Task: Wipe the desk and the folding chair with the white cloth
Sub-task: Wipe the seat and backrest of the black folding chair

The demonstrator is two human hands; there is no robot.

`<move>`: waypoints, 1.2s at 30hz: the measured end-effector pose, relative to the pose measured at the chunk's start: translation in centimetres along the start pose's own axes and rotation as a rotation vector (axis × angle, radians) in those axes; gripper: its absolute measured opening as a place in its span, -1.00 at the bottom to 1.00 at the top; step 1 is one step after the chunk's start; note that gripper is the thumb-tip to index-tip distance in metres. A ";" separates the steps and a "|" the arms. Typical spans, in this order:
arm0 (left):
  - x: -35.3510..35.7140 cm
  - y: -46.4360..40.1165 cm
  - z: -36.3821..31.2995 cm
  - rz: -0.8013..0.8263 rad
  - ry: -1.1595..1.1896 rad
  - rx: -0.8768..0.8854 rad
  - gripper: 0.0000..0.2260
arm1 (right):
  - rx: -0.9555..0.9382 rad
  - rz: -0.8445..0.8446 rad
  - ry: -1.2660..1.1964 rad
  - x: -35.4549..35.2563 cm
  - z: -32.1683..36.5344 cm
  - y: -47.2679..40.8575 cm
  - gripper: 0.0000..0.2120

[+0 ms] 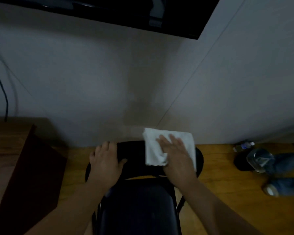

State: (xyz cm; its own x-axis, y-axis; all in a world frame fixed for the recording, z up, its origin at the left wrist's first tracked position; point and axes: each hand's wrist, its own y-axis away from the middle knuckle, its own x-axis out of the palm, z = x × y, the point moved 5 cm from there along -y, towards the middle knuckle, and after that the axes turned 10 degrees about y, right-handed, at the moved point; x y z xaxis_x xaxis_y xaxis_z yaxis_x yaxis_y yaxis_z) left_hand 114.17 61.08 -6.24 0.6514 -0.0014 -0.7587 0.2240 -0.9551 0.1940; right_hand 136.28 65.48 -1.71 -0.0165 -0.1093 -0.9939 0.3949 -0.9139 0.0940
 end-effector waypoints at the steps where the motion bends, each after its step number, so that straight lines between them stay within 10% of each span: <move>1: 0.0 0.1 0.0 -0.005 -0.002 0.006 -0.59 | 0.071 -0.013 -0.010 -0.1 -2.3 0.6 -0.28; 7: -0.3 0.2 -0.3 -0.024 -0.022 -0.004 -0.57 | 0.763 -0.022 -0.310 1.2 -10.8 4.2 -0.89; 13: -0.5 0.3 -0.6 -0.011 -0.041 -0.018 -0.56 | 0.457 -0.257 -0.185 0.7 -0.3 1.3 -0.52; 21: -0.8 0.5 -0.8 0.044 -0.036 -0.058 -0.49 | -0.158 -0.052 -0.131 1.5 6.7 -1.2 -0.43; 27: -0.7 0.5 -1.3 0.021 -0.037 -0.046 -0.46 | 0.245 -0.238 -0.274 0.6 -6.2 2.3 -0.42; 31: -0.7 0.3 -1.1 0.021 -0.041 -0.062 -0.46 | 0.787 -0.275 -0.727 1.6 -10.6 4.1 -0.81; 36: -0.8 0.5 -1.2 0.025 -0.059 -0.058 -0.49 | 0.564 -0.206 -0.333 -0.3 -3.9 -1.1 -0.78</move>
State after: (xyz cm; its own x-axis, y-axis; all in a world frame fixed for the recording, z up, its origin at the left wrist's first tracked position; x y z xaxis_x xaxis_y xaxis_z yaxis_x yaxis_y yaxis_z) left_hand 114.57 60.97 -4.79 0.6138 -0.0439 -0.7882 0.2509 -0.9358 0.2475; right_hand 139.47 68.07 -1.75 -0.3568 0.0569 -0.9324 -0.1842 -0.9828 0.0105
